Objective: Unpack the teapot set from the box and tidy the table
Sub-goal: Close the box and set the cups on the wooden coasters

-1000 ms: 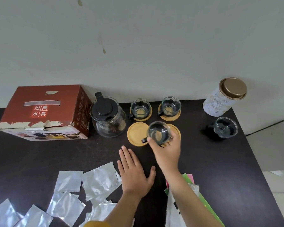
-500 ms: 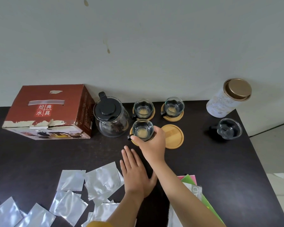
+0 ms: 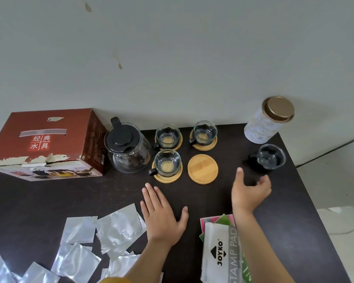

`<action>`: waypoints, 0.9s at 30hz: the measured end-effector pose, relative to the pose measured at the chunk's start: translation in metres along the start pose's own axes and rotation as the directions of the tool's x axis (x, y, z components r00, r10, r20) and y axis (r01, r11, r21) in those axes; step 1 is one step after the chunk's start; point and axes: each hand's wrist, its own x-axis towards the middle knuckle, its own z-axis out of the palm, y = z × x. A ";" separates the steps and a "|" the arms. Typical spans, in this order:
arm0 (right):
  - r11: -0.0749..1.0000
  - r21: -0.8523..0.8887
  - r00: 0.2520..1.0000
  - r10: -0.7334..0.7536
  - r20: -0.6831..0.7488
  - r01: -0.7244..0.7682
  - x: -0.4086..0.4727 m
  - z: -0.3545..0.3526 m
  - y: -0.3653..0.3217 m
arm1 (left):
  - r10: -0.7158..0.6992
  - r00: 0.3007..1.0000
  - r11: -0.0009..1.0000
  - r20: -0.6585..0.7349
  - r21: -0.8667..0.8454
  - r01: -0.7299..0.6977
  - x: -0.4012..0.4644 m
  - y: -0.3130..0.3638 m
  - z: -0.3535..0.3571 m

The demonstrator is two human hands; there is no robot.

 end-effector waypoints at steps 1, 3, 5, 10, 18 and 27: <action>1.000 -0.007 1.000 0.001 -0.028 -0.002 0.011 -0.001 0.001 | 0.000 1.000 1.000 0.001 0.001 0.000 0.000 0.000 0.000; 1.000 -0.001 0.998 0.020 -0.055 -0.020 0.029 -0.001 0.001 | -0.001 1.000 1.000 0.005 0.008 0.001 0.000 0.000 0.000; 0.998 0.040 0.997 0.043 -0.057 -0.040 0.045 0.001 -0.002 | 0.000 1.000 1.000 0.007 0.011 0.000 0.001 0.000 0.000; 0.995 0.100 0.999 0.009 -0.045 -0.004 0.071 0.010 -0.008 | 0.003 1.000 1.000 0.009 0.020 -0.003 0.000 0.000 0.000; 0.977 0.213 0.995 0.004 -0.096 0.017 0.073 0.013 -0.021 | 0.003 1.000 1.000 0.015 0.029 -0.004 0.001 0.001 0.000; 0.980 0.114 0.963 -0.181 0.201 0.160 -0.006 0.018 -0.016 | 0.007 1.000 0.999 0.007 0.031 -0.007 0.000 0.000 0.001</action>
